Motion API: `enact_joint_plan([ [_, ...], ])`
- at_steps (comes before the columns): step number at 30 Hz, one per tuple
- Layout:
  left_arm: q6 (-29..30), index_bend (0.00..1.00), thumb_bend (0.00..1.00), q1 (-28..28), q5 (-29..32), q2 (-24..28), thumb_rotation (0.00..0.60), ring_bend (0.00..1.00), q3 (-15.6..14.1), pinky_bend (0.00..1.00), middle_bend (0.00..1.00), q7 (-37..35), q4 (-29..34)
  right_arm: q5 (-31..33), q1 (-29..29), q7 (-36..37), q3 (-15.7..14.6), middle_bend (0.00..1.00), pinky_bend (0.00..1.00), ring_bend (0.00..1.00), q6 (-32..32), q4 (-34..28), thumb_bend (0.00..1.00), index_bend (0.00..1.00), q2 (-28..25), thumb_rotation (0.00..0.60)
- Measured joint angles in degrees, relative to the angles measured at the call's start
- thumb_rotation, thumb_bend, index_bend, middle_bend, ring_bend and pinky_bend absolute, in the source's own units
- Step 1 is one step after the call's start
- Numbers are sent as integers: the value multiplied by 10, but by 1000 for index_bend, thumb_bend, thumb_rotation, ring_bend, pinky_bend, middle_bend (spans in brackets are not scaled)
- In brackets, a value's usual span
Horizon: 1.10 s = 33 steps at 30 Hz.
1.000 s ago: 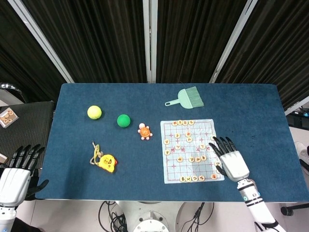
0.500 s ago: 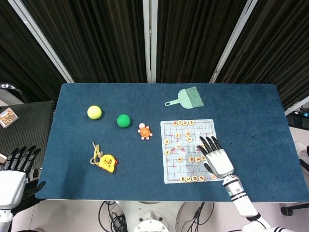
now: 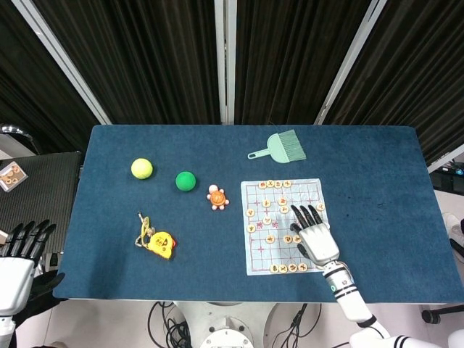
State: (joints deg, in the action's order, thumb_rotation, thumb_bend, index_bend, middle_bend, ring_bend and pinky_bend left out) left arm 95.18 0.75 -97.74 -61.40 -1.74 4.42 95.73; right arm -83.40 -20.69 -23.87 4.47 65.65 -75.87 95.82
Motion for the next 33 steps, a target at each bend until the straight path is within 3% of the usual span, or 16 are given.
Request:
enact_joint_plan([
  [11,3,91,130,3,2,0,600,0,0,0,61,-8,-7,24,-10,-11,-1,0,0,0,-14,7,240,429,9,600],
  [23,4,91,130,3,1,1,600,0,2,0,61,-11,-8,25,-12,6,-1,0,0,0,0,5,252,516,6,600],
  [33,4,91,129,3,-1,3,600,0,2,0,61,-9,-5,33,-14,25,24,0,0,0,25,-16,251,518,-23,600],
])
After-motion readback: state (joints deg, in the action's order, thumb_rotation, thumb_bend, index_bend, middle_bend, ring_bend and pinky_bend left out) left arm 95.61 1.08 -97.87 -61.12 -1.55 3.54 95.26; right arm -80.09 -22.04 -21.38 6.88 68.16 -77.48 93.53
